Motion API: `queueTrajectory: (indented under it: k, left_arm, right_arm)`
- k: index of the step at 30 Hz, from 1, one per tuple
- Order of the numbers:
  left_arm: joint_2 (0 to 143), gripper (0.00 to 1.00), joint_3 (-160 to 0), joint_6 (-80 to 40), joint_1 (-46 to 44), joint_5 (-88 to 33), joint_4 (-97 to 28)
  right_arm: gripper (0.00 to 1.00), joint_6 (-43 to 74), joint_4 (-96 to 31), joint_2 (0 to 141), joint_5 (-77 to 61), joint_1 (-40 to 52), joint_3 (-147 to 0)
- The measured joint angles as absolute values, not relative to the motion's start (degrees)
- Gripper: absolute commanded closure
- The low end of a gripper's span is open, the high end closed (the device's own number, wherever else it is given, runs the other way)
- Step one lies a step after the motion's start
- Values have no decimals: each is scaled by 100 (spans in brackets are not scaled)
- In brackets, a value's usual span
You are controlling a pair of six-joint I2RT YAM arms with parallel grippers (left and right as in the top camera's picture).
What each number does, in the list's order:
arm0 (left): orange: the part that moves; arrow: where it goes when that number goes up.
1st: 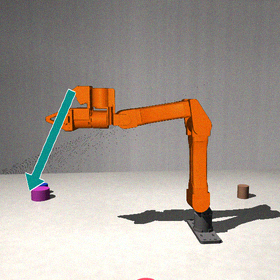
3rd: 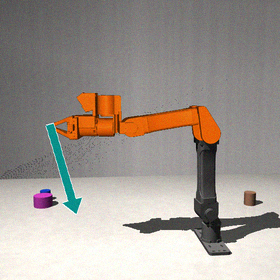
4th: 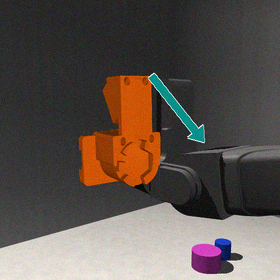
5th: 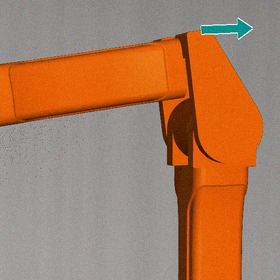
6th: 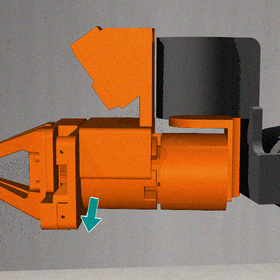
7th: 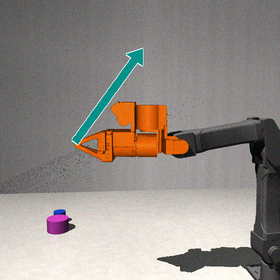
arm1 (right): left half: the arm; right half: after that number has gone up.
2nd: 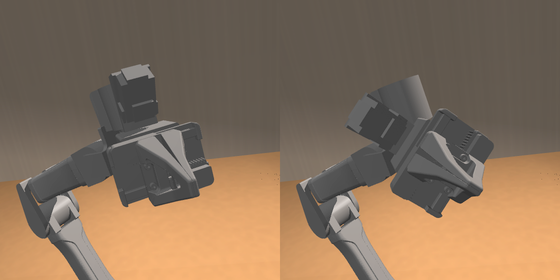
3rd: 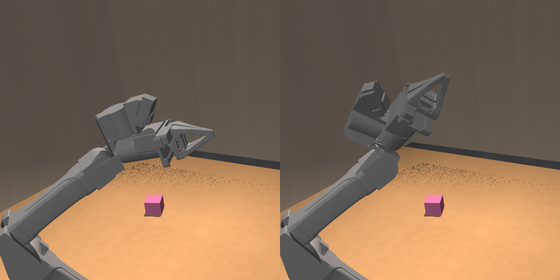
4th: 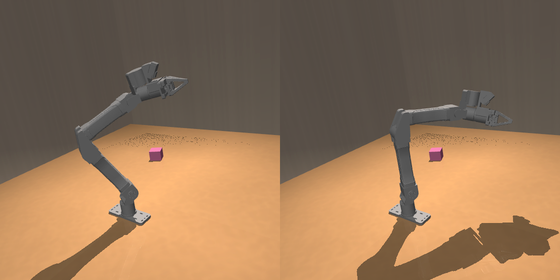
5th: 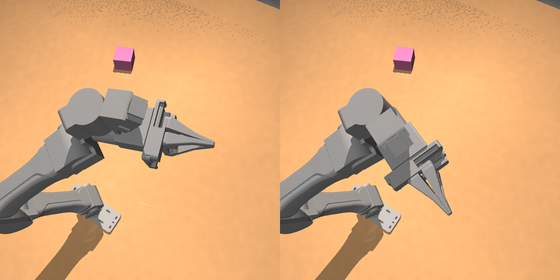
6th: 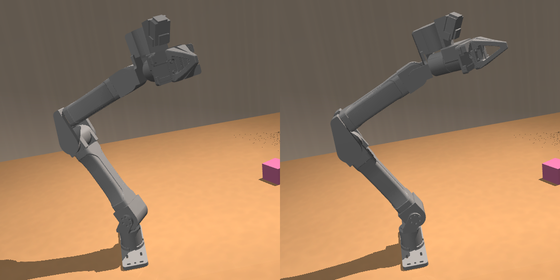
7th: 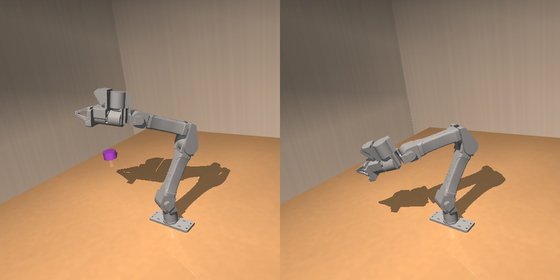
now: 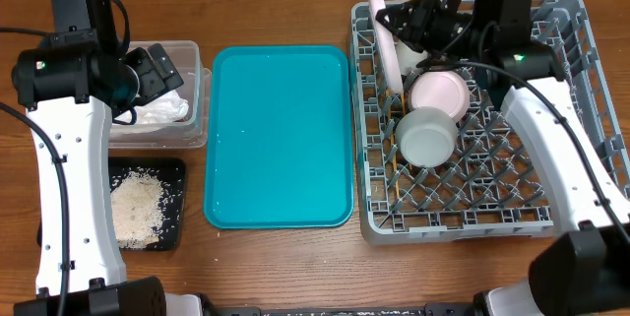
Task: Sort waste into correct bins and load items into the dishwasher
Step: 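Stand the pink plate upright in the rack's back row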
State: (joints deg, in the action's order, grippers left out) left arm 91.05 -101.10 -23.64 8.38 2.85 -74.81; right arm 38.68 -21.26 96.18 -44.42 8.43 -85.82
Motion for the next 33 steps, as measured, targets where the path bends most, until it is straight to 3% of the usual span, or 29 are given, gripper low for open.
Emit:
queueTrajectory:
  k: [17,24,29,33]
  left_arm:
    - [9105,0,-10110,-2364,838,285,-7481]
    - [9105,0,-10110,-2364,838,285,-7481]
    - [9105,0,-10110,-2364,838,285,-7481]
    - [9105,0,-10110,-2364,836,285,-7481]
  right_arm:
    - [95,4552,-2060,10477,-4589,836,-8571]
    - [81,4276,-2735,10477,-4036,819,-8571]
    - [80,3660,-2967,10473,-3583,792,-8582]
    - [73,3197,-3068,10473,-3350,786,-8580]
